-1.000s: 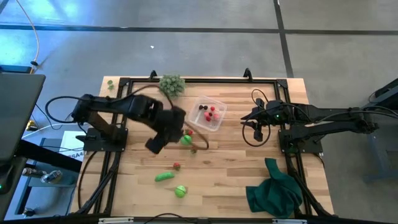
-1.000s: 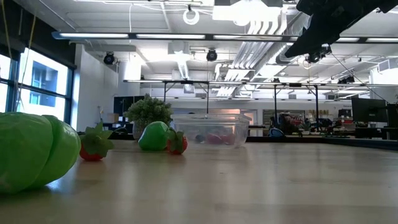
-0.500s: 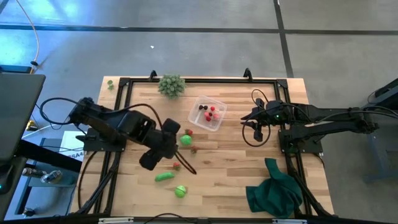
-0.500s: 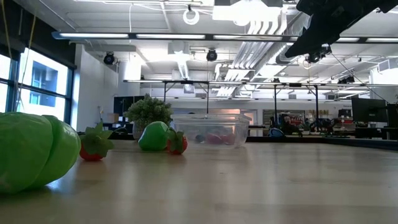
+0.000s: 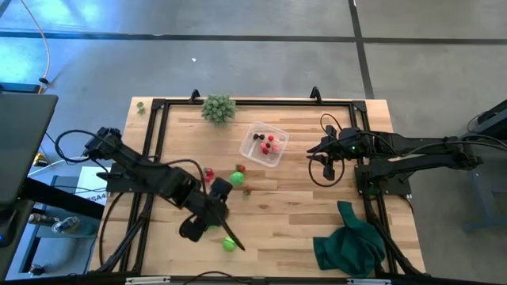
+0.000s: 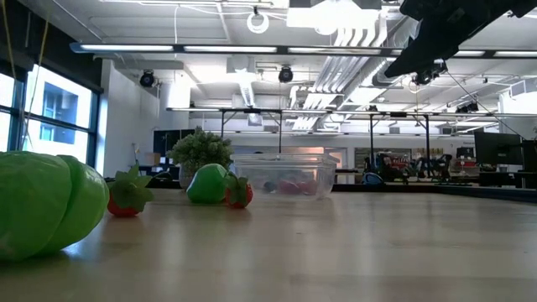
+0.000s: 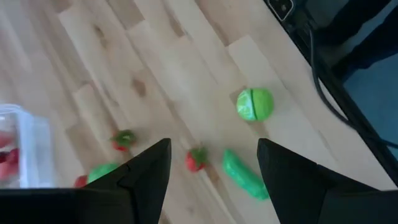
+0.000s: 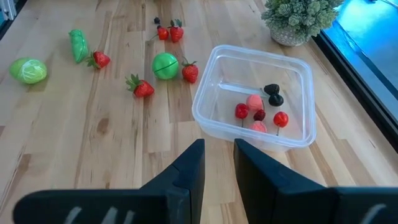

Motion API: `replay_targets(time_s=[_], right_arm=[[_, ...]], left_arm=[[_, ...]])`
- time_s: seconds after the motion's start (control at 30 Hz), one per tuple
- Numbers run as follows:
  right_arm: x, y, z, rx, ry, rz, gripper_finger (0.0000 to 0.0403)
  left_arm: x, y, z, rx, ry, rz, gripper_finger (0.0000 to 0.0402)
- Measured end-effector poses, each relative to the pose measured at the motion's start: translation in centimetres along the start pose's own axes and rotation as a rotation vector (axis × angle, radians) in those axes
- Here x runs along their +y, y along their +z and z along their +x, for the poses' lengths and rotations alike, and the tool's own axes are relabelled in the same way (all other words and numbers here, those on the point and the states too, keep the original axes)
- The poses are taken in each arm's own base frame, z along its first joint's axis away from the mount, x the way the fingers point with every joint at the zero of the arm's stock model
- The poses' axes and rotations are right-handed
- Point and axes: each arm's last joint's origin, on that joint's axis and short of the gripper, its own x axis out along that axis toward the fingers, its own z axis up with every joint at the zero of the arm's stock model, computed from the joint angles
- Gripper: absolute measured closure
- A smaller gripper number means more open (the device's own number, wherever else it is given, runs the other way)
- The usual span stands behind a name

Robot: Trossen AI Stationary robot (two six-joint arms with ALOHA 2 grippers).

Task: Pick and placing Produce into tupperware
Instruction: Put the cabbage into the transparent container

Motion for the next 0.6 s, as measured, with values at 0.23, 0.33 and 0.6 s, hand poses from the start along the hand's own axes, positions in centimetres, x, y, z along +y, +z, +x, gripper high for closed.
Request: replay_targets(time_s=[0.23,0.33,0.6], right_arm=[[0.0,0.0,0.0,0.000,-0.001,0.000,0.0327],[0.0,0.0,0.0,0.000,-0.002,0.000,0.0327],[0.0,0.0,0.0,0.000,-0.002,0.000,0.0327]], left_arm=[[-0.4,-0.7,3.6,-0.074,-0.067,0.021,0.0172],[0.1,-1.1,5.3,-0.118,-0.102,0.038,0.0172],[1.9,-3.2,8.0,-0.103,-0.127,0.076,0.0172]])
